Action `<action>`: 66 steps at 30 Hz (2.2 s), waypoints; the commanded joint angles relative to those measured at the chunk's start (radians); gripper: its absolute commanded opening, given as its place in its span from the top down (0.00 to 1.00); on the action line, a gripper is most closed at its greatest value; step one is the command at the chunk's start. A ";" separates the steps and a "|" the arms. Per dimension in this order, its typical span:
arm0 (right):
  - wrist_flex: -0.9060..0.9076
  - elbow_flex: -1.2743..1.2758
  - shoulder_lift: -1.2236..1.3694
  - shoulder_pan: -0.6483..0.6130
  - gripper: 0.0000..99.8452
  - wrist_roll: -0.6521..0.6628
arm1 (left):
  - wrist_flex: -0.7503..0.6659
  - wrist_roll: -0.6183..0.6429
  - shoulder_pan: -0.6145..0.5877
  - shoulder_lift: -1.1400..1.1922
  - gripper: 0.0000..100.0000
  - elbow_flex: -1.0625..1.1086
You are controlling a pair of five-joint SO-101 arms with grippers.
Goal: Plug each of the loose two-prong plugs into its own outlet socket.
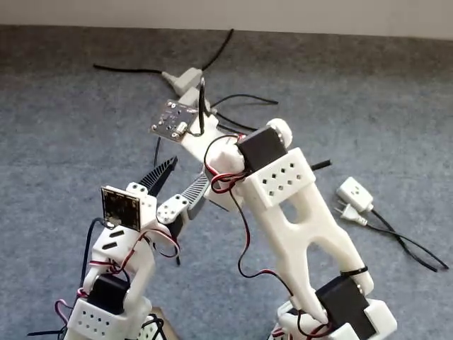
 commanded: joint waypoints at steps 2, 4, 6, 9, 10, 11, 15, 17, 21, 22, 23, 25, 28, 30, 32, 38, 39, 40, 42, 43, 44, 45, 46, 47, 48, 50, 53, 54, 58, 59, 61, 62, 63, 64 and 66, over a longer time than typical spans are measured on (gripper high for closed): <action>0.033 -0.082 -0.038 -0.018 0.99 -0.031 | 0.023 -0.008 0.025 0.005 0.73 0.018; 0.033 -0.082 -0.038 -0.027 0.96 -0.032 | 0.023 -0.008 0.025 0.005 0.73 0.018; 0.033 -0.081 -0.038 -0.030 0.93 -0.032 | 0.023 -0.008 0.025 0.005 0.73 0.018; 0.033 -0.081 -0.038 -0.031 0.91 -0.032 | 0.023 -0.008 0.025 0.005 0.73 0.018; 0.033 -0.081 -0.038 -0.031 0.91 -0.031 | 0.023 -0.008 0.025 0.005 0.73 0.018; 0.033 -0.081 -0.038 -0.031 0.93 -0.029 | 0.023 -0.008 0.025 0.005 0.73 0.018; 0.024 -0.079 -0.036 -0.027 0.99 -0.026 | 0.023 -0.008 0.022 0.005 0.73 0.018; 0.028 -0.056 -0.035 -0.016 0.99 -0.026 | 0.023 -0.008 0.019 0.005 0.73 0.018; 0.013 0.107 -0.035 0.045 0.94 -0.025 | 0.025 -0.008 0.002 0.005 0.73 0.018; -0.012 0.163 -0.036 0.064 0.92 -0.025 | 0.026 -0.008 -0.021 0.005 0.73 0.018; -0.039 0.231 -0.041 0.077 0.90 -0.025 | 0.026 -0.008 -0.050 0.005 0.73 0.018; -0.108 0.366 -0.047 0.090 0.88 -0.017 | 0.028 -0.008 -0.114 0.005 0.73 0.018; -0.199 0.564 -0.047 0.064 0.88 0.089 | 0.077 -0.008 -0.219 0.004 0.73 0.018; -0.246 0.661 -0.048 0.030 0.88 0.124 | 0.146 -0.008 -0.275 0.001 0.73 0.016; -0.303 0.691 -0.048 -0.004 0.88 0.124 | 0.215 -0.009 -0.344 0.001 0.73 0.010; -0.472 0.714 -0.039 -0.028 0.88 0.132 | 0.327 -0.160 -0.591 -0.001 0.73 0.007; -0.496 0.716 -0.036 -0.027 0.88 0.132 | 0.334 -0.160 -0.628 -0.001 0.73 0.007; -0.521 0.719 -0.035 -0.025 0.88 0.135 | 0.338 -0.160 -0.662 -0.001 0.73 0.005; -0.568 0.750 -0.038 -0.027 0.88 0.176 | 0.342 -0.160 -0.713 -0.001 0.73 -0.002; -0.587 0.768 -0.038 -0.030 0.88 0.203 | 0.342 -0.158 -0.727 -0.001 0.73 -0.005; -0.607 0.788 -0.036 -0.030 0.88 0.221 | 0.342 -0.157 -0.731 -0.001 0.73 -0.007; -0.625 0.811 -0.036 -0.030 0.88 0.230 | 0.342 -0.157 -0.730 -0.001 0.73 -0.007; -0.634 0.829 -0.036 -0.027 0.88 0.235 | 0.342 -0.157 -0.720 -0.001 0.73 -0.007; -0.634 0.846 -0.036 -0.027 0.88 0.238 | 0.341 -0.157 -0.711 -0.001 0.73 -0.007; -0.628 0.860 -0.036 -0.027 0.88 0.239 | 0.341 -0.157 -0.704 -0.001 0.73 -0.007; -0.604 0.877 -0.036 -0.027 0.88 0.269 | 0.341 -0.157 -0.690 -0.001 0.73 -0.007; -0.565 0.877 -0.038 -0.027 0.88 0.334 | 0.341 -0.157 -0.674 -0.001 0.73 -0.007; -0.558 0.875 -0.039 -0.027 0.88 0.342 | 0.341 -0.157 -0.674 -0.001 0.73 -0.007; -0.555 0.874 -0.036 -0.031 0.88 0.353 | 0.339 -0.157 -0.674 -0.001 0.73 -0.007; -0.555 0.874 -0.036 -0.031 0.88 0.373 | 0.339 -0.157 -0.674 -0.001 0.73 -0.007; -0.559 0.875 -0.036 -0.033 0.88 0.390 | 0.338 -0.157 -0.674 -0.001 0.73 -0.007; -0.561 0.875 -0.036 -0.033 0.88 0.391 | 0.338 -0.157 -0.674 -0.001 0.73 -0.007; -0.562 0.874 -0.036 -0.033 0.88 0.394 | 0.338 -0.157 -0.674 -0.001 0.73 -0.007; -0.562 0.872 -0.036 -0.033 0.88 0.394 | 0.338 -0.157 -0.674 -0.001 0.73 -0.007; -0.591 0.872 -0.036 -0.033 0.88 0.391 | 0.338 -0.157 -0.674 -0.001 0.73 -0.007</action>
